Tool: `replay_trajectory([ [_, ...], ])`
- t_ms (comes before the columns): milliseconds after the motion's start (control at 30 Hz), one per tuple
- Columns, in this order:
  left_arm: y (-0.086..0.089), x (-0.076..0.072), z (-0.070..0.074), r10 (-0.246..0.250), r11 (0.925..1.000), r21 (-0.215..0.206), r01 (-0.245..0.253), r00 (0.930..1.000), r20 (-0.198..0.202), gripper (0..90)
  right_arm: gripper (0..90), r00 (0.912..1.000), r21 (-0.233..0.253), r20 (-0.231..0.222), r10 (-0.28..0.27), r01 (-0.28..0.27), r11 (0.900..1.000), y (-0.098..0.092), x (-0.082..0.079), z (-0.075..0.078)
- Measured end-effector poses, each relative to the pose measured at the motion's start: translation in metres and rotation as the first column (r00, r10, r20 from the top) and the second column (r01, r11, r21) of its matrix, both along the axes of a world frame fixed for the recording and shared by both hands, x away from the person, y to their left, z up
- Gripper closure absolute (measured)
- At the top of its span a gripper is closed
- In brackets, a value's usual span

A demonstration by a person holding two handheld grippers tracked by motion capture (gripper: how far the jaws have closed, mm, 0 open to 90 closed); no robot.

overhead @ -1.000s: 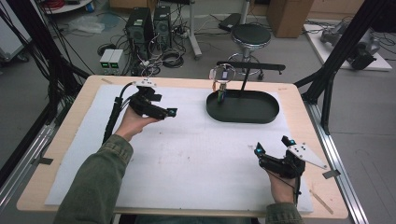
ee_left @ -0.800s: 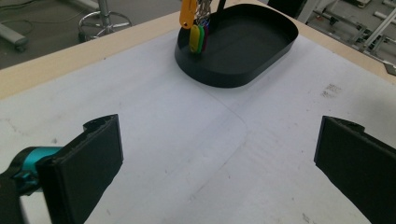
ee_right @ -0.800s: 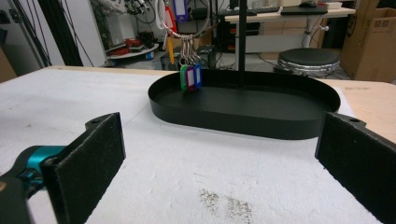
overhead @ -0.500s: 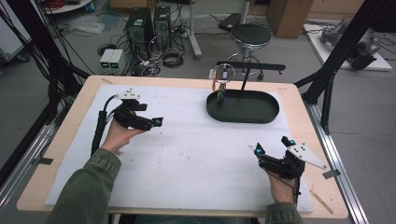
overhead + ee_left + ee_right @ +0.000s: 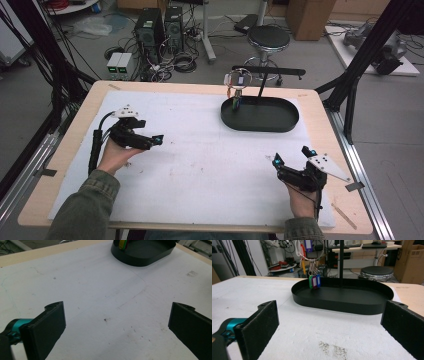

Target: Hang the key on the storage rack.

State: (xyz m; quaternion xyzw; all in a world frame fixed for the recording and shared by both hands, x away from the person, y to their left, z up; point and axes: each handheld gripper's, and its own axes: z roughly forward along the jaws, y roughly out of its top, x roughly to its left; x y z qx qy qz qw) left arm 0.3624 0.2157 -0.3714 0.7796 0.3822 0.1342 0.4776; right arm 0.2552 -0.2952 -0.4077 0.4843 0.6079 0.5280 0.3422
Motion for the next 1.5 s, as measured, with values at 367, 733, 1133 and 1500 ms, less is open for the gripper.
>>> replay_trajectory([
  [367,0.02,-0.025,-0.011,0.075,0.9954,0.058,-0.076,0.9968,0.028,1.7,0.5,1.0,0.001,-0.003,0.003,-0.003,1.0,0.001,0.0,0.0],
  [733,0.051,-0.048,-0.023,0.189,0.9819,0.004,-0.189,0.9797,0.068,1.7,0.5,1.0,0.001,-0.003,0.004,-0.004,1.0,0.002,0.0,0.0],
  [1133,0.083,-0.07,-0.033,0.35,0.9365,-0.083,-0.341,0.9254,0.146,1.7,0.5,1.0,-0.007,-0.003,0.002,-0.002,1.0,0.003,0.0,0.0],
  [1500,0.107,-0.083,-0.037,0.444,0.8947,-0.14,-0.424,0.8797,0.171,1.7,0.5,1.0,-0.019,-0.003,0.006,-0.006,1.0,0.003,0.001,-0.001],
])
